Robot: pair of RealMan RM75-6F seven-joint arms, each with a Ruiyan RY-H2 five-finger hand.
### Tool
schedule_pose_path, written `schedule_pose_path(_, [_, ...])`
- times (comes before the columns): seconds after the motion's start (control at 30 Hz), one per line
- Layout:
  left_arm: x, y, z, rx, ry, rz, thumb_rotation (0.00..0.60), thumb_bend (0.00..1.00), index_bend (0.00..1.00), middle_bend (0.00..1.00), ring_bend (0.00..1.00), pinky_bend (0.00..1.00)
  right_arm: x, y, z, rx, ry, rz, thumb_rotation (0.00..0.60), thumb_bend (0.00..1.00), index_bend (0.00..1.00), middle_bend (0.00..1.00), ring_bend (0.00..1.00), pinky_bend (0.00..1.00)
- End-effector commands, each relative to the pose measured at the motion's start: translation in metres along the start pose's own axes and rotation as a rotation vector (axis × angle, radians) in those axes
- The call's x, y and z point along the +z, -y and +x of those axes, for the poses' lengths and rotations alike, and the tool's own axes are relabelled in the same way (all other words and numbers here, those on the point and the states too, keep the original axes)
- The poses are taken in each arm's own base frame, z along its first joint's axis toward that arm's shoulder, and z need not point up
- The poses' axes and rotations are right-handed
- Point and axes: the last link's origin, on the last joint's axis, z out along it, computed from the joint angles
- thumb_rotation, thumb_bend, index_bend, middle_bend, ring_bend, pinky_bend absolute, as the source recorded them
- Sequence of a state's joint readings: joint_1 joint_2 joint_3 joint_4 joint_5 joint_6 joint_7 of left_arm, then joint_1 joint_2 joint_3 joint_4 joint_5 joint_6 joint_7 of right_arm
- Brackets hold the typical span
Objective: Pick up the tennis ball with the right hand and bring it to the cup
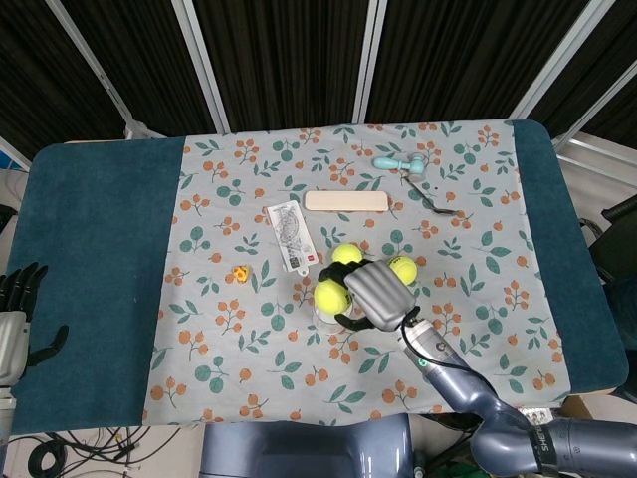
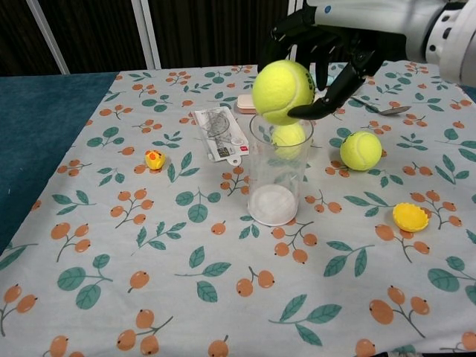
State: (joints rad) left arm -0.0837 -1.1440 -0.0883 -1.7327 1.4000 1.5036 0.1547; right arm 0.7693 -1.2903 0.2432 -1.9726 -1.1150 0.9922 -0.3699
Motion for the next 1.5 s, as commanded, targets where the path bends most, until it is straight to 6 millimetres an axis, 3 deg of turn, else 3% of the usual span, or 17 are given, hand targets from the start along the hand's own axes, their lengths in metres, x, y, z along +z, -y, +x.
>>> schedule_pose_path(0.03, [0.000, 0.000, 0.000, 0.001, -0.001, 0.001, 0.600, 0.31, 0.02, 0.03, 0.00, 0.00, 0.000, 0.000, -0.002, 0.013, 0.015, -0.002, 0.600, 0.15, 0.10, 0.16, 0.31, 0.42])
schedule_pose_path(0.1, [0.000, 0.000, 0.000, 0.001, -0.002, 0.002, 0.600, 0.31, 0.02, 0.03, 0.00, 0.00, -0.001, -0.002, -0.004, 0.025, 0.035, -0.010, 0.600, 0.12, 0.01, 0.05, 0.22, 0.38])
schedule_pose_path(0.17, [0.000, 0.000, 0.000, 0.002, -0.003, 0.002, 0.600, 0.31, 0.02, 0.03, 0.00, 0.00, -0.002, -0.003, -0.006, 0.029, 0.054, -0.022, 0.600, 0.09, 0.00, 0.01, 0.18, 0.37])
schedule_pose_path(0.37, [0.001, 0.001, 0.001, 0.003, -0.006, 0.006, 0.600, 0.31, 0.01, 0.03, 0.00, 0.00, -0.004, -0.007, -0.003, 0.028, 0.044, -0.039, 0.600, 0.06, 0.00, 0.00, 0.14, 0.35])
schedule_pose_path(0.57, [0.000, 0.001, 0.000, 0.007, -0.004, 0.006, 0.600, 0.31, 0.01, 0.03, 0.00, 0.00, -0.022, -0.012, 0.020, -0.028, -0.039, -0.052, 0.600, 0.08, 0.00, 0.00, 0.13, 0.29])
schedule_pose_path(0.7, [0.000, 0.001, 0.001, 0.005, -0.005, 0.008, 0.600, 0.31, 0.01, 0.03, 0.00, 0.00, -0.055, -0.028, 0.042, -0.116, -0.134, -0.110, 0.600, 0.08, 0.00, 0.00, 0.12, 0.26])
schedule_pose_path(0.83, [0.000, 0.001, 0.001, 0.005, -0.005, 0.006, 0.600, 0.31, 0.01, 0.03, 0.00, 0.00, -0.107, -0.064, 0.050, -0.272, -0.192, -0.249, 0.600, 0.10, 0.00, 0.00, 0.10, 0.24])
schedule_pose_path(0.97, [-0.001, -0.001, 0.001, 0.010, -0.007, 0.002, 0.600, 0.31, 0.01, 0.03, 0.00, 0.00, -0.166, -0.098, 0.039, -0.364, -0.181, -0.405, 0.600, 0.11, 0.00, 0.00, 0.08, 0.24])
schedule_pose_path(1.13, [-0.002, -0.003, -0.001, 0.021, -0.004, -0.007, 0.600, 0.31, 0.01, 0.03, 0.00, 0.00, -0.218, -0.126, 0.017, -0.395, -0.193, -0.512, 0.600, 0.12, 0.00, 0.00, 0.08, 0.24])
schedule_pose_path(1.3, [-0.005, -0.008, -0.003, 0.032, -0.003, -0.023, 0.600, 0.31, 0.01, 0.03, 0.00, 0.00, -0.248, -0.142, -0.010, -0.449, -0.197, -0.542, 0.600, 0.12, 0.00, 0.00, 0.07, 0.24])
schedule_pose_path(1.5, [-0.009, -0.012, -0.004, 0.026, 0.005, -0.034, 0.600, 0.31, 0.01, 0.03, 0.00, 0.00, -0.262, -0.159, -0.029, -0.434, -0.212, -0.592, 0.600, 0.13, 0.00, 0.00, 0.04, 0.24])
